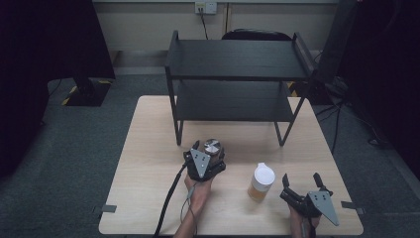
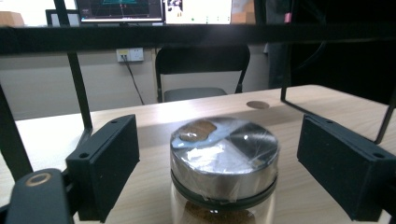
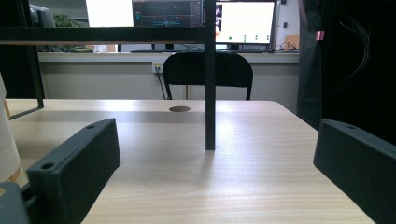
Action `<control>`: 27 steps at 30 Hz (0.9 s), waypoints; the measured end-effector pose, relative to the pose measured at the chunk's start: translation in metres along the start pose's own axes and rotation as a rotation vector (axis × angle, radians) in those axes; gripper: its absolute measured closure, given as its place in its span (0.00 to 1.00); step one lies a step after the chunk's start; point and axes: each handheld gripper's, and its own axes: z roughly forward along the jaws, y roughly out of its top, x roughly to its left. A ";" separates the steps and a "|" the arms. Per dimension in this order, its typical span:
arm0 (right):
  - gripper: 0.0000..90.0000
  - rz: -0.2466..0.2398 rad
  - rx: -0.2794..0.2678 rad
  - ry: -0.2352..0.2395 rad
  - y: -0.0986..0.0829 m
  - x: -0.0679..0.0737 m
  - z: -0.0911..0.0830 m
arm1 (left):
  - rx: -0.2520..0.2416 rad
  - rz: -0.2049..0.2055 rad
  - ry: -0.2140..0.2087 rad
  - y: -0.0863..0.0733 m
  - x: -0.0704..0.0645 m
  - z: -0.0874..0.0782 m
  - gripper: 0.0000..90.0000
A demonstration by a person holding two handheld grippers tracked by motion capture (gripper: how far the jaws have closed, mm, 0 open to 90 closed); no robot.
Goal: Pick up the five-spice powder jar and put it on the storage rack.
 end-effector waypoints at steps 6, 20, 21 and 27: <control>0.00 0.000 0.000 0.002 0.000 0.000 0.000 | 0.000 -0.002 0.005 -0.002 -0.001 0.005 0.23; 0.00 0.000 0.000 0.001 0.000 0.000 0.000 | 0.028 -0.026 0.000 -0.004 0.000 0.012 0.32; 0.00 0.000 0.000 0.000 0.000 0.000 0.000 | 0.028 -0.028 0.000 -0.004 0.000 0.012 0.32; 0.00 0.000 0.000 -0.001 0.000 0.000 0.000 | 0.025 -0.026 -0.012 -0.006 0.000 0.013 0.38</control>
